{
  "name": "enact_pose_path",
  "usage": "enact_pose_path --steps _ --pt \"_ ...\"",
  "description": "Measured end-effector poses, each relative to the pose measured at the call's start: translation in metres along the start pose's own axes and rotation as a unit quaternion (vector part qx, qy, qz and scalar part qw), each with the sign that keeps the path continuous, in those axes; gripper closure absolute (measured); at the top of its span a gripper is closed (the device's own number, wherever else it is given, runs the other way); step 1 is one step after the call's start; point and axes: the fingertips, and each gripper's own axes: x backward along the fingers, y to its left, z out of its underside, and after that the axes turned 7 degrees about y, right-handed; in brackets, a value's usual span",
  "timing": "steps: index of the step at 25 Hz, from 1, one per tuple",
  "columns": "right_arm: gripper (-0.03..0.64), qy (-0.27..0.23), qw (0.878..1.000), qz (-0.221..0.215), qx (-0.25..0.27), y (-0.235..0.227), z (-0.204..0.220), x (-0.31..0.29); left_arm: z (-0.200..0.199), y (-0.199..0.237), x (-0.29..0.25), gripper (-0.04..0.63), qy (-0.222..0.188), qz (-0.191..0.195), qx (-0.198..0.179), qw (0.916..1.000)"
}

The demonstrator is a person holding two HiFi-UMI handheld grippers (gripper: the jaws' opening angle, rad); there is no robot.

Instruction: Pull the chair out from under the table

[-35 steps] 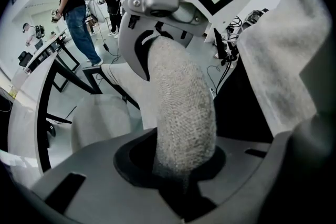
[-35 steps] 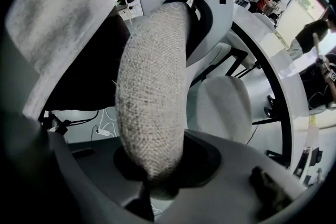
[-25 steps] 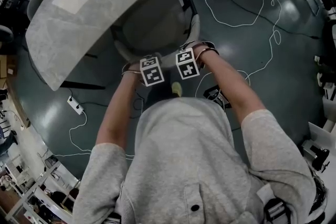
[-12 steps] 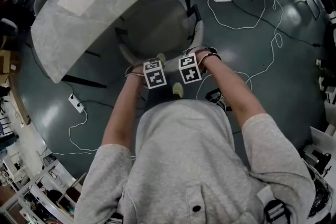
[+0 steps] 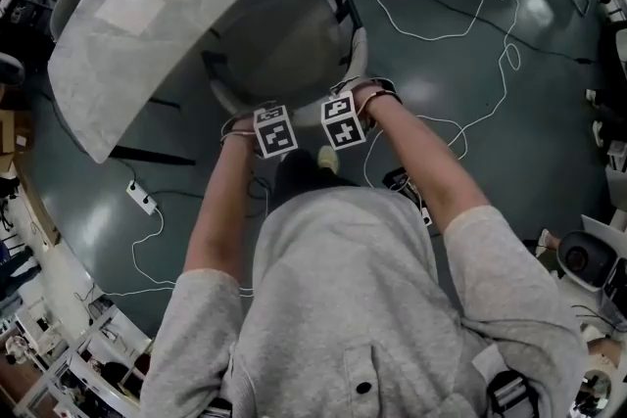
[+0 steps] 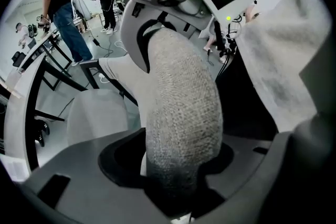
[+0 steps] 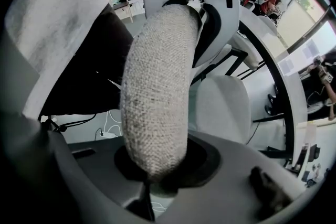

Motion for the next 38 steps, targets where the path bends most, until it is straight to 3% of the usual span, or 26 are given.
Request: enact_pose_path --steps 6,10,13,19,38 --pt "0.531 -0.006 1.000 -0.003 0.006 0.000 0.000 -0.001 0.005 -0.007 -0.003 0.344 0.017 0.040 -0.032 0.9985" --pt "0.531 -0.008 1.000 -0.003 0.003 -0.001 -0.002 -0.002 0.004 -0.008 -0.004 0.344 -0.002 0.038 -0.054 0.9978" --pt "0.531 -0.008 1.000 -0.001 0.000 -0.001 -0.004 -0.001 0.005 -0.007 -0.002 0.359 -0.004 0.015 -0.068 0.9976" --pt "0.531 -0.007 1.000 0.004 -0.004 0.002 -0.002 -0.001 -0.001 0.001 0.001 0.494 -0.032 -0.057 -0.032 0.9974" --pt "0.531 -0.006 1.000 -0.012 -0.022 0.060 -0.022 0.000 0.004 -0.053 -0.009 0.495 -0.020 -0.044 -0.045 0.9978"
